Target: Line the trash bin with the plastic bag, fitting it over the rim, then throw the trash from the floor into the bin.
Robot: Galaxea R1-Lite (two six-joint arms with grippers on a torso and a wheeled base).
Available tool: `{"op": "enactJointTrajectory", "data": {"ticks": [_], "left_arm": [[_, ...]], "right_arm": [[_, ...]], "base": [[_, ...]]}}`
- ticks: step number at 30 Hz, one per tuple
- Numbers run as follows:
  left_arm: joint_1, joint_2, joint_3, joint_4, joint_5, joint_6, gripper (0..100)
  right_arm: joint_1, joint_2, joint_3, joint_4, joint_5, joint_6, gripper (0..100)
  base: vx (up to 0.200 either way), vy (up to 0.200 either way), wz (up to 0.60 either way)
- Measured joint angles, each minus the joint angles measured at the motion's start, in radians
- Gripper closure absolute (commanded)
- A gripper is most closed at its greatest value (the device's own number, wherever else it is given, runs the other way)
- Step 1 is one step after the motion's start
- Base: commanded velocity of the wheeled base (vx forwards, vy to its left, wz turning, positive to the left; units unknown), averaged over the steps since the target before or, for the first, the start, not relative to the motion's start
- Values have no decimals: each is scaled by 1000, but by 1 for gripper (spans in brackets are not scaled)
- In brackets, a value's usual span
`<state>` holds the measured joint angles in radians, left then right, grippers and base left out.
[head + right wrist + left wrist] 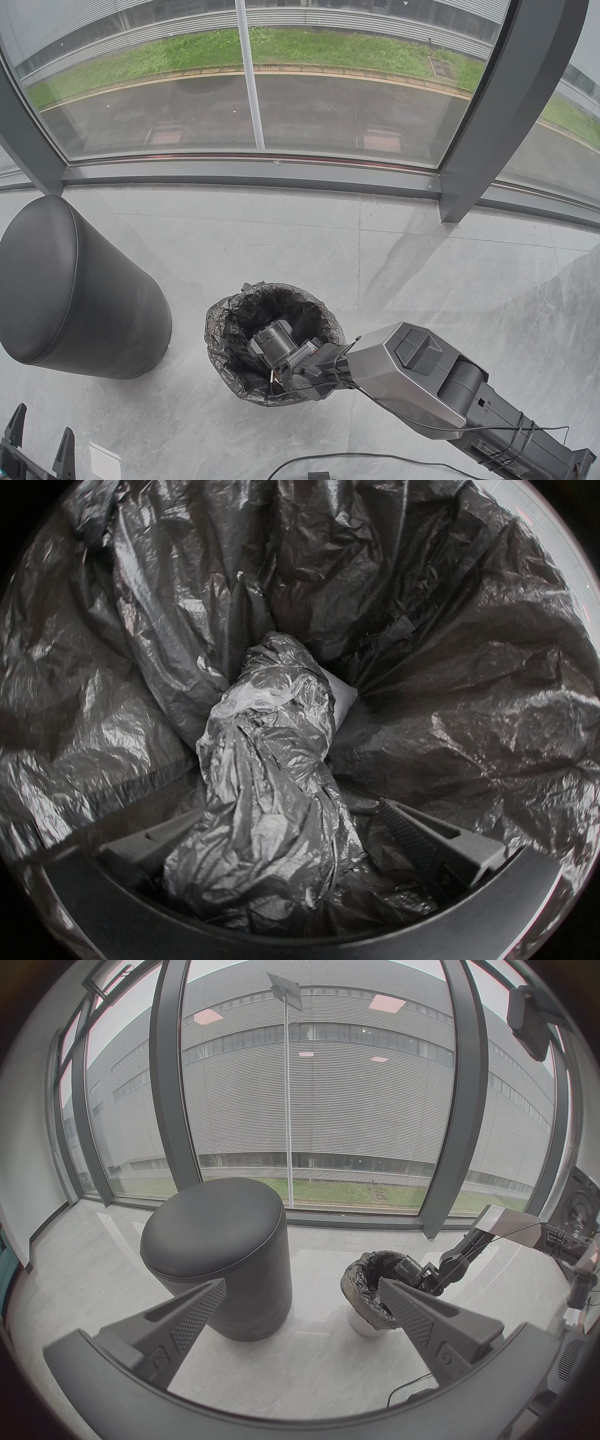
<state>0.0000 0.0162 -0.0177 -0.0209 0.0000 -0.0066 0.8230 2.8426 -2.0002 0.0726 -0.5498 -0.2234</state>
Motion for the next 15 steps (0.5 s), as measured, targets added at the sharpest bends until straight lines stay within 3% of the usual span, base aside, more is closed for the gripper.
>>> {"op": "enactJointTrajectory", "data": {"ticks": [15], "left_arm": [[0, 0, 0, 0, 0, 0, 0]], "right_arm": [[55, -134, 0, 15, -11, -3, 0]], "base": [[0, 0, 0]]}}
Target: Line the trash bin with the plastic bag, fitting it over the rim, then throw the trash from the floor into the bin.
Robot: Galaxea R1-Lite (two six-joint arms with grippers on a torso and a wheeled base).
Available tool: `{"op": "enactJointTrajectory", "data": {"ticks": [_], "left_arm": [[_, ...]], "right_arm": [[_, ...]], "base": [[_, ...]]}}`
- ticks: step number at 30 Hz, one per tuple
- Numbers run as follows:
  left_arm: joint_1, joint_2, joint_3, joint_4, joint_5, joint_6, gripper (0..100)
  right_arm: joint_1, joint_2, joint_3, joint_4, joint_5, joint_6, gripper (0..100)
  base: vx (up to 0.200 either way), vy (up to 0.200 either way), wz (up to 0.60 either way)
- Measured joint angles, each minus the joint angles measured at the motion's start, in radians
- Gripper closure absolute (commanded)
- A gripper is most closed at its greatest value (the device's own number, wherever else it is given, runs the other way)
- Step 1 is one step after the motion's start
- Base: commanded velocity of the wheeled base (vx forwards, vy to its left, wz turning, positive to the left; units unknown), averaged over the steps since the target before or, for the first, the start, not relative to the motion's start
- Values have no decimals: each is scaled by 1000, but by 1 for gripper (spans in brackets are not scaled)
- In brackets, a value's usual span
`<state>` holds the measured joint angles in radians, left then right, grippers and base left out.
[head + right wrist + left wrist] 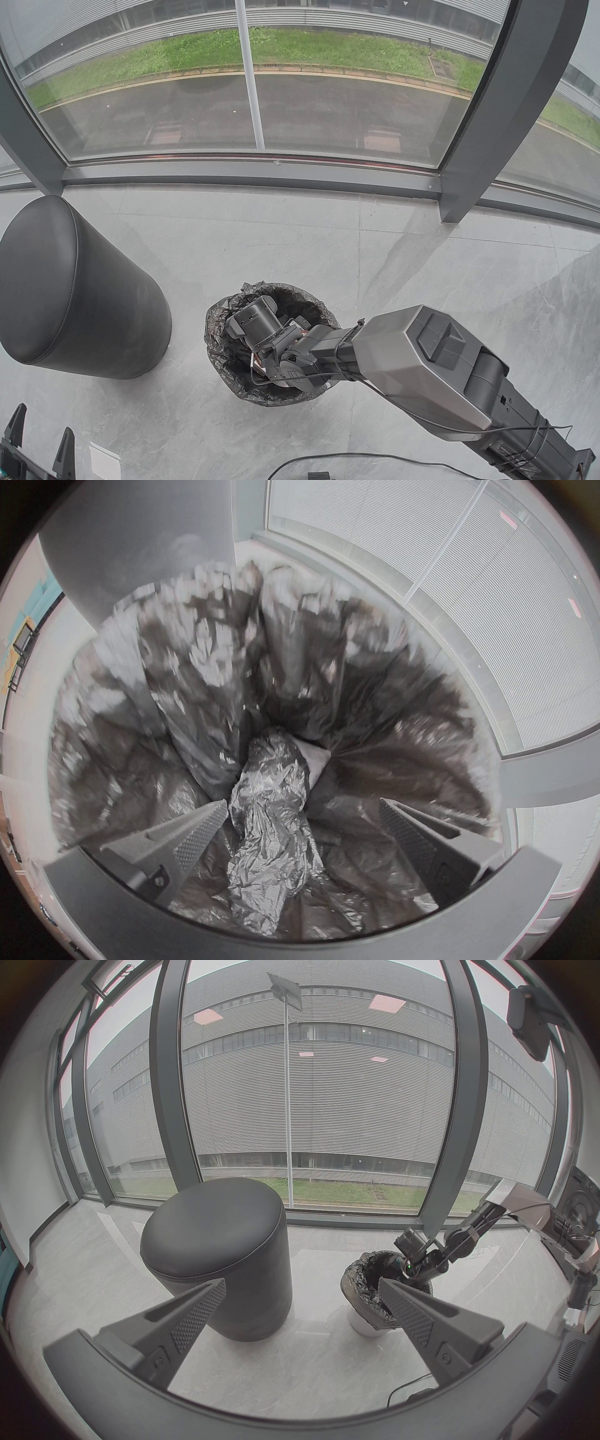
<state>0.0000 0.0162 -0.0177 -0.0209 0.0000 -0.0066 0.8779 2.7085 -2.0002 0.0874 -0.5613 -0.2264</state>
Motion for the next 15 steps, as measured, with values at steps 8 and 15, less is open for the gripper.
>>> {"op": "enactJointTrajectory", "data": {"ticks": [8, 15], "left_arm": [[0, 0, 0, 0, 0, 0, 0], [0, 0, 0, 0, 0, 0, 0]], "right_arm": [[30, -80, 0, 134, -44, -8, 0], [66, -178, 0, 407, -53, -23, 0]], "base": [[0, 0, 0], [0, 0, 0]]}}
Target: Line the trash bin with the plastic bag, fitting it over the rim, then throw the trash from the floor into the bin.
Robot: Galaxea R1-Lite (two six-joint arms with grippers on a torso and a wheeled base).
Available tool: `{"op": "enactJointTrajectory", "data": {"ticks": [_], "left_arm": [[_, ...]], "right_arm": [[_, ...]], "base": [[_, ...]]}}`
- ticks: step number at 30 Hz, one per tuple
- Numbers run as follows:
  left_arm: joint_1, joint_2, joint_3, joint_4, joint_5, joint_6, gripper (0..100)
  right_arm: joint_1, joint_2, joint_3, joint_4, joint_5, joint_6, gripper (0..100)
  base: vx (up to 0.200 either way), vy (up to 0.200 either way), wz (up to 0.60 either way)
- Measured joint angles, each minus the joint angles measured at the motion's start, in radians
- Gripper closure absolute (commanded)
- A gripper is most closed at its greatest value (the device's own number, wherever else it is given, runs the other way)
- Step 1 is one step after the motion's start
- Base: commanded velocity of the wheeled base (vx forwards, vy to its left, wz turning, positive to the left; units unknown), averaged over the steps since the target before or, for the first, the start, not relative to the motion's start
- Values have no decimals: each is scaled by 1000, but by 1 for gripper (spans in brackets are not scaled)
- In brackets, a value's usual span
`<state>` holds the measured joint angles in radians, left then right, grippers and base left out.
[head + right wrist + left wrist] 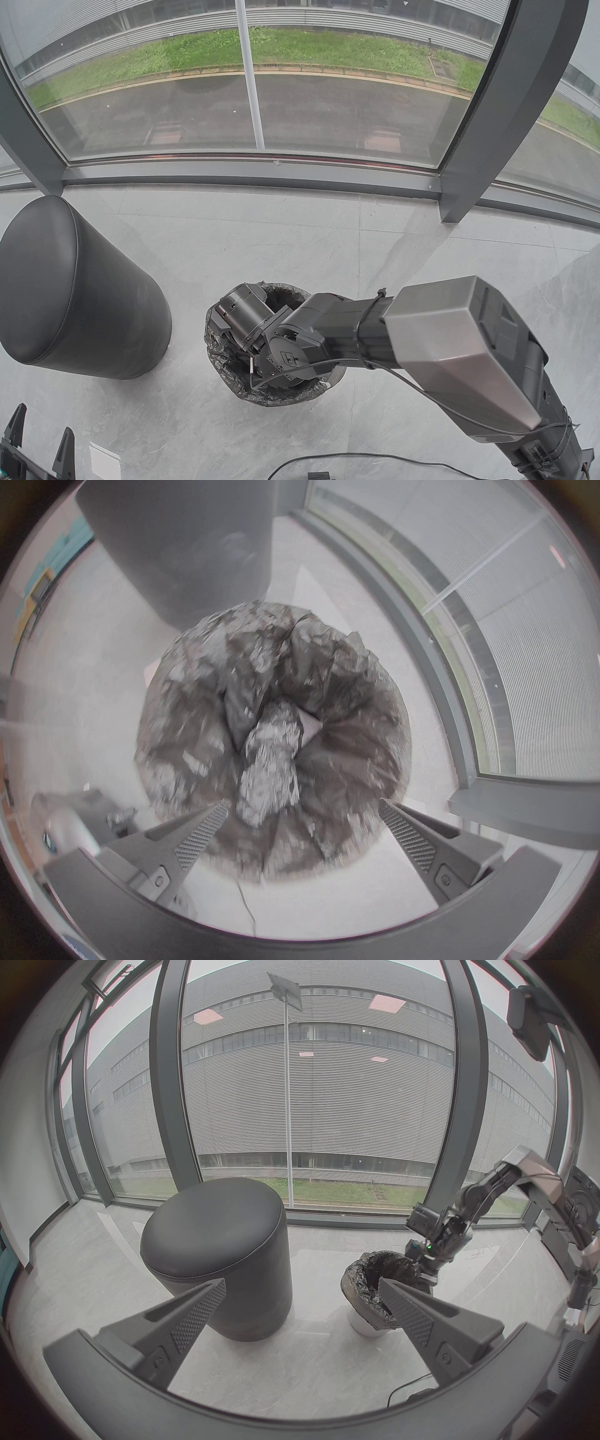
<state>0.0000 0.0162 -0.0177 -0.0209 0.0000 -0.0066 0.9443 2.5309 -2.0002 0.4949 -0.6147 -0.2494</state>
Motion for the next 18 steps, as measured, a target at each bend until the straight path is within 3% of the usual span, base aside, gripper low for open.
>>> {"op": "enactJointTrajectory", "data": {"ticks": [7, 11, 14, 18], "left_arm": [[0, 0, 0, 0, 0, 0, 0], [0, 0, 0, 0, 0, 0, 0], [0, 0, 0, 0, 0, 0, 0], [0, 0, 0, 0, 0, 0, 0]], "right_arm": [[37, -111, 0, 442, -54, 5, 0], [52, -171, 0, 708, -117, 55, 0], [63, -223, 0, 891, -168, 163, 0], [69, -271, 0, 994, -202, 330, 0]], "base": [[0, 0, 0], [0, 0, 0], [0, 0, 0], [0, 0, 0]]}}
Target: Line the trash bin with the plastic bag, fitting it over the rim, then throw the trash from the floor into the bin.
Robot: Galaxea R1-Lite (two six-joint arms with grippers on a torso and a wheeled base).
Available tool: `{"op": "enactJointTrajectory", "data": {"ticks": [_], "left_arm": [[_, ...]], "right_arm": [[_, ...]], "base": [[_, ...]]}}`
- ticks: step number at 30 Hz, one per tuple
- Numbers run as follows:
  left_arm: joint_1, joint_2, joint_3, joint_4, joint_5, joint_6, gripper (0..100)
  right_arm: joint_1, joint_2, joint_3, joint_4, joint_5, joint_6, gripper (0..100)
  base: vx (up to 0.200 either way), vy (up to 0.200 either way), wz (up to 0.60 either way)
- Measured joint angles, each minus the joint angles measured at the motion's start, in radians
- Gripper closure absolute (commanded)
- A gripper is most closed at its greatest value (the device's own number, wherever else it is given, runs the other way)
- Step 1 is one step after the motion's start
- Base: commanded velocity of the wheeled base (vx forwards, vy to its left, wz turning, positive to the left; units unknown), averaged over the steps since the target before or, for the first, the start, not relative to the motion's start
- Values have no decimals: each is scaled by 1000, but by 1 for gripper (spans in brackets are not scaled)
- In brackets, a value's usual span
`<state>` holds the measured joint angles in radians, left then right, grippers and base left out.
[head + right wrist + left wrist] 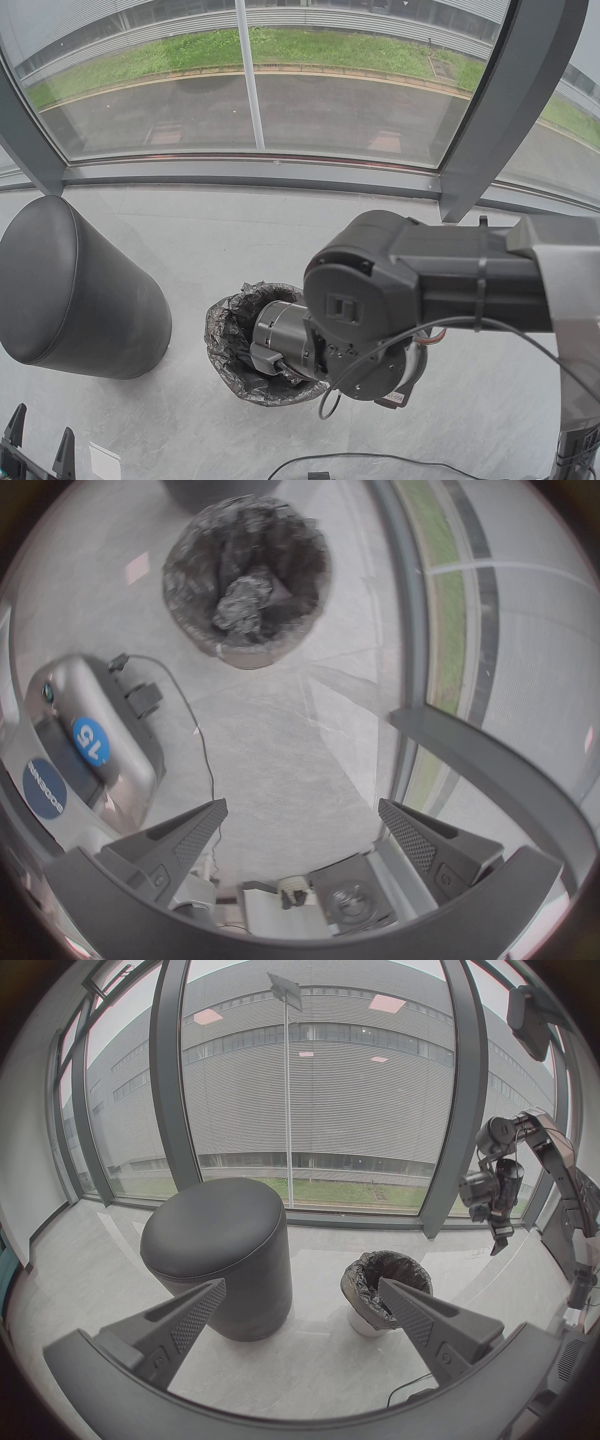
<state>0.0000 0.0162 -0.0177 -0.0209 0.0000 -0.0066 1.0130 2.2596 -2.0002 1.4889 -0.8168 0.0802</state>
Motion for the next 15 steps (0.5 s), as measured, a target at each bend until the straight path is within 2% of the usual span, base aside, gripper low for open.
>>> {"op": "enactJointTrajectory", "data": {"ticks": [3, 6, 10, 15], "left_arm": [[0, 0, 0, 0, 0, 0, 0], [0, 0, 0, 0, 0, 0, 0], [0, 0, 0, 0, 0, 0, 0], [0, 0, 0, 0, 0, 0, 0]], "right_arm": [[2, -45, 0, 44, -28, 129, 0], [3, -95, 0, 62, -76, 186, 0], [2, -169, 0, 64, -132, 159, 0], [14, -276, 0, 65, -155, 139, 0]], "base": [[0, 0, 0], [0, 0, 0], [0, 0, 0], [0, 0, 0]]}}
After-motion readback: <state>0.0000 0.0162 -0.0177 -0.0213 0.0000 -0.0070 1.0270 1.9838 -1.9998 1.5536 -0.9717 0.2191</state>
